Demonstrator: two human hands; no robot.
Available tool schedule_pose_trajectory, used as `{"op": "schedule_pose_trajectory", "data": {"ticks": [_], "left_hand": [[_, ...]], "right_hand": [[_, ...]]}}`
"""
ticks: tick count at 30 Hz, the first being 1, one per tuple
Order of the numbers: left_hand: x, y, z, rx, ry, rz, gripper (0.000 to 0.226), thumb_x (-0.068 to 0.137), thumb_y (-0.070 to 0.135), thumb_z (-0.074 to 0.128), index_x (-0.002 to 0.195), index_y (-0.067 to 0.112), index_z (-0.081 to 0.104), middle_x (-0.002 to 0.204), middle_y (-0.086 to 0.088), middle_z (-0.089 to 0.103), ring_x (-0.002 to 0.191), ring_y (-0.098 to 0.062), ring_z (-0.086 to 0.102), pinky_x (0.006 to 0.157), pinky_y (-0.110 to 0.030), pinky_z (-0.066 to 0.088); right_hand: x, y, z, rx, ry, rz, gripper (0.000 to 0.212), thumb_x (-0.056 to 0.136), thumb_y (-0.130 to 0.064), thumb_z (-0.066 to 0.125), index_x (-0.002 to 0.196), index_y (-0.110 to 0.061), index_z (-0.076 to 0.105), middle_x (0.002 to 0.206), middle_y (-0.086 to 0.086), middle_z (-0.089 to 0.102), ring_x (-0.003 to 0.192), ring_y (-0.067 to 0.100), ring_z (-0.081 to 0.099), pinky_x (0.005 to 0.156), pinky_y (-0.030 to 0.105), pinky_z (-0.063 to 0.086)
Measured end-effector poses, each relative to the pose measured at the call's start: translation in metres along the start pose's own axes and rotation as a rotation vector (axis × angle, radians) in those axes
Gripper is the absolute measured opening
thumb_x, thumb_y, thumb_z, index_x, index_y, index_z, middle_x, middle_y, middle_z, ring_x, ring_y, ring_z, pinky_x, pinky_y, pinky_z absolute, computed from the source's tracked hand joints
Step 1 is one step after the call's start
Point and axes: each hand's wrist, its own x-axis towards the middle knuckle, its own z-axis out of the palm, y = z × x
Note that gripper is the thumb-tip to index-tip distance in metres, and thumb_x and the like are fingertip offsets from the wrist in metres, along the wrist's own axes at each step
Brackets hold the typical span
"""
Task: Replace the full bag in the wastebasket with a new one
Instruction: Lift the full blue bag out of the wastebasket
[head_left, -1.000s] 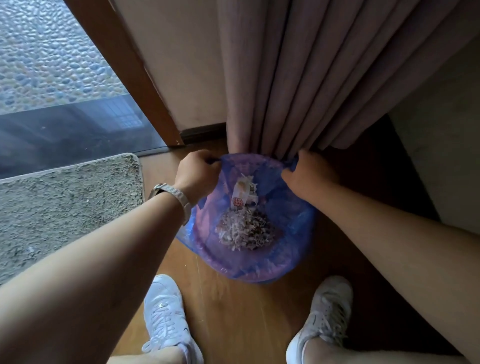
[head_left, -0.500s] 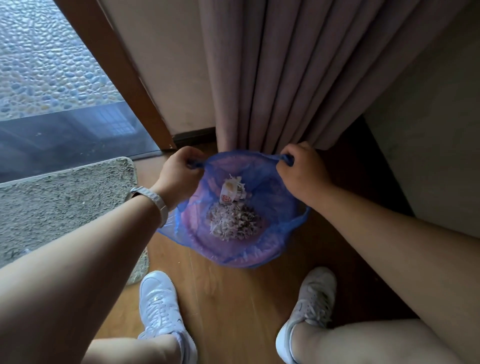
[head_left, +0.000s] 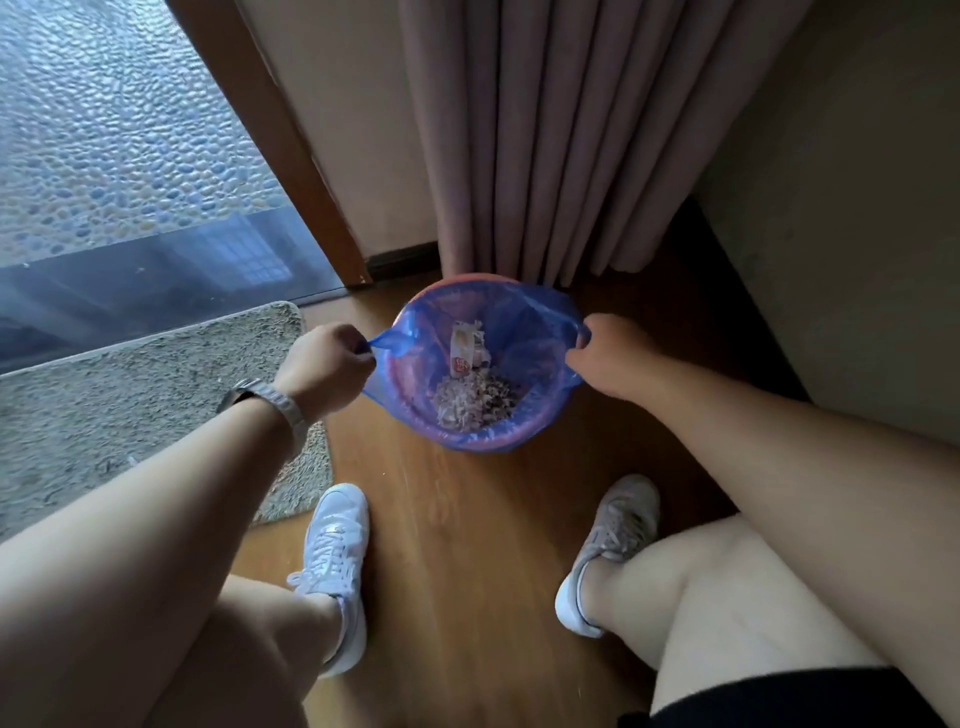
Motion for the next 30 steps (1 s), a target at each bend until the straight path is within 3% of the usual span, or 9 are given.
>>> {"op": "schedule_pose_trajectory", "data": {"ticks": [1, 4, 9, 13, 17, 21, 25, 27, 30], "left_hand": [[-0.007, 0.003, -0.005, -0.11, 0.042, 0.006, 0.01, 0.081, 0.016, 0.062, 0.076, 0.01, 0.068, 0.073, -0.012, 0.067, 0.071, -0.029, 0.061, 0.061, -0.031, 0.043], [-0.027, 0.021, -0.021, -0.435, 0.098, 0.023, 0.007, 0.082, 0.016, 0.068, 0.075, 0.017, 0.067, 0.071, -0.003, 0.068, 0.062, -0.014, 0.057, 0.057, -0.024, 0.041], [-0.059, 0.059, -0.032, -0.727, 0.135, 0.088, 0.015, 0.083, 0.013, 0.07, 0.072, 0.022, 0.065, 0.066, 0.003, 0.064, 0.06, -0.008, 0.053, 0.057, -0.021, 0.041], [-0.064, 0.075, -0.039, -0.88, 0.192, 0.13, 0.01, 0.085, 0.012, 0.069, 0.078, 0.018, 0.066, 0.07, 0.002, 0.062, 0.059, 0.0, 0.052, 0.056, -0.014, 0.039], [-0.055, 0.075, -0.047, -0.995, 0.191, 0.194, 0.003, 0.085, 0.007, 0.069, 0.083, 0.005, 0.067, 0.112, -0.008, 0.065, 0.082, 0.003, 0.062, 0.072, -0.013, 0.046], [-0.037, 0.076, -0.052, -1.185, 0.049, 0.242, 0.011, 0.081, 0.012, 0.068, 0.087, 0.003, 0.066, 0.098, -0.004, 0.071, 0.086, -0.014, 0.06, 0.08, -0.028, 0.046], [-0.015, 0.07, -0.046, -1.325, -0.069, 0.259, 0.029, 0.081, 0.023, 0.067, 0.092, -0.003, 0.062, 0.095, -0.022, 0.06, 0.089, -0.028, 0.051, 0.083, -0.043, 0.038], [-0.01, 0.068, -0.041, -1.373, -0.118, 0.235, 0.02, 0.08, 0.025, 0.066, 0.09, 0.007, 0.067, 0.092, -0.019, 0.063, 0.088, -0.027, 0.054, 0.083, -0.04, 0.042], [-0.01, 0.066, -0.032, -1.442, -0.193, 0.183, 0.013, 0.08, 0.014, 0.064, 0.09, 0.014, 0.073, 0.089, -0.008, 0.071, 0.084, -0.02, 0.063, 0.079, -0.028, 0.05]], "right_hand": [[-0.005, -0.005, -0.005, 0.059, 0.03, -0.019, 0.009, 0.085, -0.019, 0.061, 0.09, -0.011, 0.058, 0.096, 0.012, 0.062, 0.084, 0.027, 0.055, 0.067, 0.025, 0.035], [-0.023, -0.022, -0.014, 0.183, 0.09, -0.111, 0.022, 0.083, -0.016, 0.064, 0.069, -0.015, 0.047, 0.07, 0.003, 0.052, 0.07, 0.022, 0.049, 0.056, 0.03, 0.029], [-0.05, -0.052, -0.021, 0.384, 0.137, -0.325, 0.013, 0.081, -0.014, 0.066, 0.074, -0.007, 0.058, 0.067, -0.002, 0.057, 0.068, 0.015, 0.053, 0.067, 0.033, 0.044], [-0.07, -0.078, -0.03, 0.533, 0.151, -0.477, 0.007, 0.082, -0.007, 0.068, 0.081, -0.014, 0.064, 0.073, -0.01, 0.062, 0.071, 0.007, 0.059, 0.071, 0.018, 0.048], [-0.064, -0.089, -0.029, 0.628, 0.155, -0.54, 0.013, 0.083, -0.006, 0.07, 0.092, -0.015, 0.067, 0.092, -0.003, 0.063, 0.082, 0.007, 0.062, 0.077, 0.013, 0.048], [-0.046, -0.096, -0.021, 0.563, 0.257, -0.642, 0.01, 0.081, -0.01, 0.072, 0.089, -0.015, 0.071, 0.112, -0.004, 0.051, 0.102, 0.004, 0.053, 0.086, 0.004, 0.038], [-0.018, -0.098, -0.011, 0.424, 0.377, -0.73, 0.01, 0.084, -0.021, 0.063, 0.089, -0.014, 0.069, 0.132, 0.001, 0.053, 0.128, 0.015, 0.044, 0.108, 0.027, 0.033], [-0.01, -0.096, -0.006, 0.488, 0.345, -0.707, 0.014, 0.086, -0.024, 0.057, 0.092, -0.016, 0.065, 0.113, -0.003, 0.064, 0.115, 0.012, 0.054, 0.102, 0.042, 0.043], [-0.007, -0.093, 0.005, 0.6, 0.252, -0.606, 0.009, 0.089, -0.02, 0.059, 0.095, -0.024, 0.063, 0.087, -0.012, 0.066, 0.09, 0.011, 0.064, 0.082, 0.04, 0.053]]}}
